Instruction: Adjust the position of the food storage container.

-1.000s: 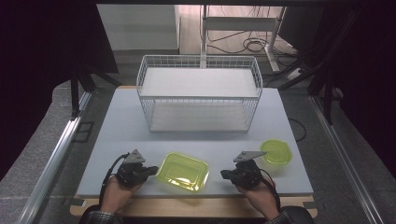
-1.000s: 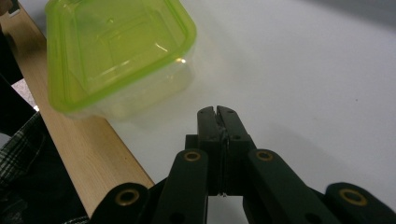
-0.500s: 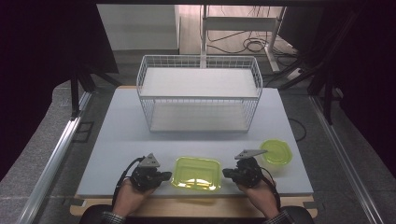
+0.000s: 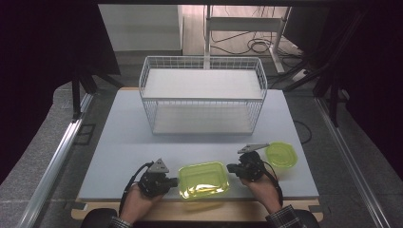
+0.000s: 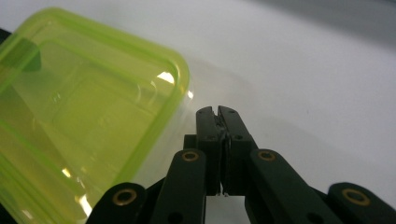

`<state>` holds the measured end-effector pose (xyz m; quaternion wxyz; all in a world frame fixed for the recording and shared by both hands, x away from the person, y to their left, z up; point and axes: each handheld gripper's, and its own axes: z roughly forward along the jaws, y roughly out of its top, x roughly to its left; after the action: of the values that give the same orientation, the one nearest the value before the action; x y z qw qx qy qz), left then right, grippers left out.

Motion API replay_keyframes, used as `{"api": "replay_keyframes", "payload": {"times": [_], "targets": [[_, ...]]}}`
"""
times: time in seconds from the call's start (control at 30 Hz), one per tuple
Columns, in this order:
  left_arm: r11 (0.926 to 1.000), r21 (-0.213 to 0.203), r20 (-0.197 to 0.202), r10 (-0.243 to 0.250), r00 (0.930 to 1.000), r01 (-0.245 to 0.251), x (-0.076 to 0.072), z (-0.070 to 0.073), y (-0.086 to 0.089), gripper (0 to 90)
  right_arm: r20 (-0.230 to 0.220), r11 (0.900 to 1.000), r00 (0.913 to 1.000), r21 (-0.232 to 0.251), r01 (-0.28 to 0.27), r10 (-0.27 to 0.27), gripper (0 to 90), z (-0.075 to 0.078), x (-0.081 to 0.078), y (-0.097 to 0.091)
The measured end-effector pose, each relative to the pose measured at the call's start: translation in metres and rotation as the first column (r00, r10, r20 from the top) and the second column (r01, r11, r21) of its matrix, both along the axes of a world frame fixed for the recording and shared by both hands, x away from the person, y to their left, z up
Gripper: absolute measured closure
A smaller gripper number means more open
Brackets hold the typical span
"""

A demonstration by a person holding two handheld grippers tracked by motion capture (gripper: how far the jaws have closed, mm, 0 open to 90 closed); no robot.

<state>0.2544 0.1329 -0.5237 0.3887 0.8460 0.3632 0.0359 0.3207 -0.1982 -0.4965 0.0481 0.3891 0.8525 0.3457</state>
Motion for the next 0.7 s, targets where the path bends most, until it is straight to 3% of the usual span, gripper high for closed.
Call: {"api": "replay_keyframes", "payload": {"times": [0.13, 0.4, 0.7], "targets": [[0.9999, -0.016, -0.014, -0.002, 0.9999, 0.002, -0.007, 0.000, 0.004, 88.4, -0.016, 0.9998, 0.9998, -0.012, -0.014, 0.014, 87.4, -0.001, -0.015, -0.007], [0.9999, 0.006, -0.011, -0.009, 0.9999, 0.009, -0.005, -0.001, -0.003, 88.2, -0.086, 0.9967, 0.9930, 0.001, -0.082, 0.081, 87.3, -0.011, -0.054, -0.009], [0.9999, 0.006, -0.026, 0.009, 0.9996, -0.009, 0.008, -0.003, -0.009, 88.3, -0.066, 0.9968, 0.9948, -0.015, -0.078, 0.077, 87.2, -0.012, -0.041, 0.001]]}}
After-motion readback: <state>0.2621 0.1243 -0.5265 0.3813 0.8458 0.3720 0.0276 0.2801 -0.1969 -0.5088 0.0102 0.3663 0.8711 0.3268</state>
